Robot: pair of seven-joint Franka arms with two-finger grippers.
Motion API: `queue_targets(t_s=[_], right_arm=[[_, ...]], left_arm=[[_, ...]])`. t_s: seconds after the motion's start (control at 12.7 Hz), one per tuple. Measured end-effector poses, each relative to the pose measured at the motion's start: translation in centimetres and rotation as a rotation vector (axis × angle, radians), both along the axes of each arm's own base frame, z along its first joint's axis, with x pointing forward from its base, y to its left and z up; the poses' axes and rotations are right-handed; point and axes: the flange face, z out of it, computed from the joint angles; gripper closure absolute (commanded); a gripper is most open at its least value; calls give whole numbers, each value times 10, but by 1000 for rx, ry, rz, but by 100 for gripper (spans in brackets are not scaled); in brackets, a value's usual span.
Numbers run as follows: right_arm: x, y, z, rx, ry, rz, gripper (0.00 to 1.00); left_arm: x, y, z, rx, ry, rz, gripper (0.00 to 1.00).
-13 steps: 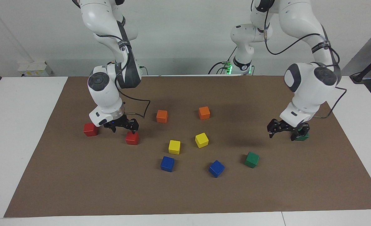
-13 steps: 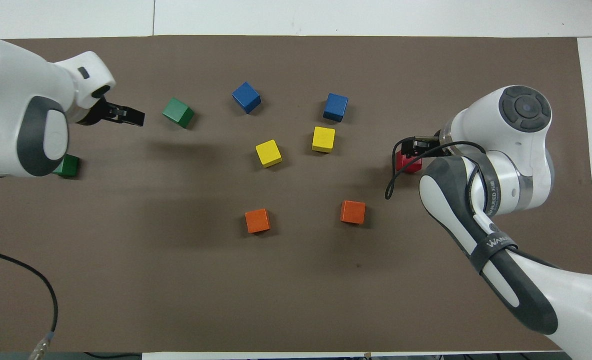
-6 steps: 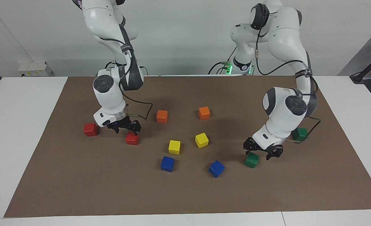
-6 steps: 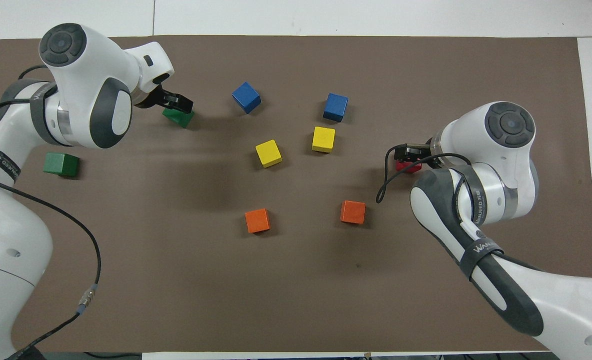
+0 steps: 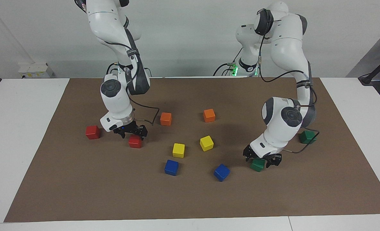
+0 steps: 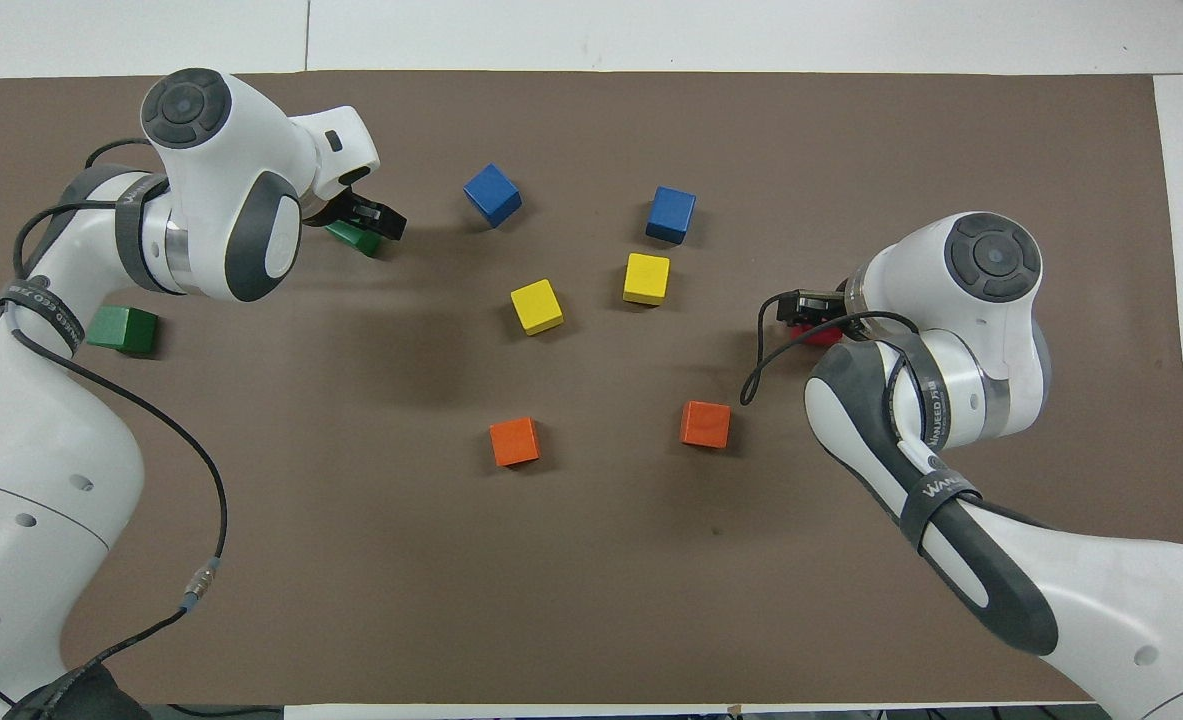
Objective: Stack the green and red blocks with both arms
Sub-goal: 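Lift the green cube with the left gripper while the right gripper lifts the red cube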
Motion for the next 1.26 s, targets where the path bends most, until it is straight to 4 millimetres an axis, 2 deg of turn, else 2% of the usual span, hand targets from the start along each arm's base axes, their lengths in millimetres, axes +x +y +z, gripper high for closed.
queue_targets(t_s=[0.08,0.16,0.24,0.32,0.39,0.47,0.55,0.63,0.71,0.95,1.03,1.18,1.26], right_arm=[[2,0,-4,1,-9,0,17],[2,0,-7,0,-6,0,50],[2,0,-9,-1,-3,0,83],[2,-1,-10,-1,0,-1,100],[1,-1,-10,-2,4,-3,100],[0,-2,-9,-4,15,-4,100],[-1,-4,-7,-8,36,-7,100],[-4,-8,3,-12,59,2,100],[-6,-19,23,-13,77,34,100],[-24,-86,103,1,96,144,100],[-34,-110,122,8,109,169,100],[-49,-149,136,20,133,213,100],[-53,-167,132,27,142,237,100]], left_arm=[[2,-1,-1,-1,-17,-5,0],[2,-1,-6,0,-34,-12,8],[2,-1,-12,12,-45,-25,9],[0,0,-18,27,-46,-38,9],[-1,0,-22,34,-44,-46,19],[-2,0,-24,37,-41,-50,79],[-3,0,-25,39,-39,-52,100],[-3,0,-26,40,-37,-52,100],[-3,0,-25,39,-38,-53,100],[-5,2,-21,44,-3,-45,100],[-4,4,-15,34,9,-30,100],[-3,20,14,21,21,13,100],[-5,46,44,29,32,50,100]])
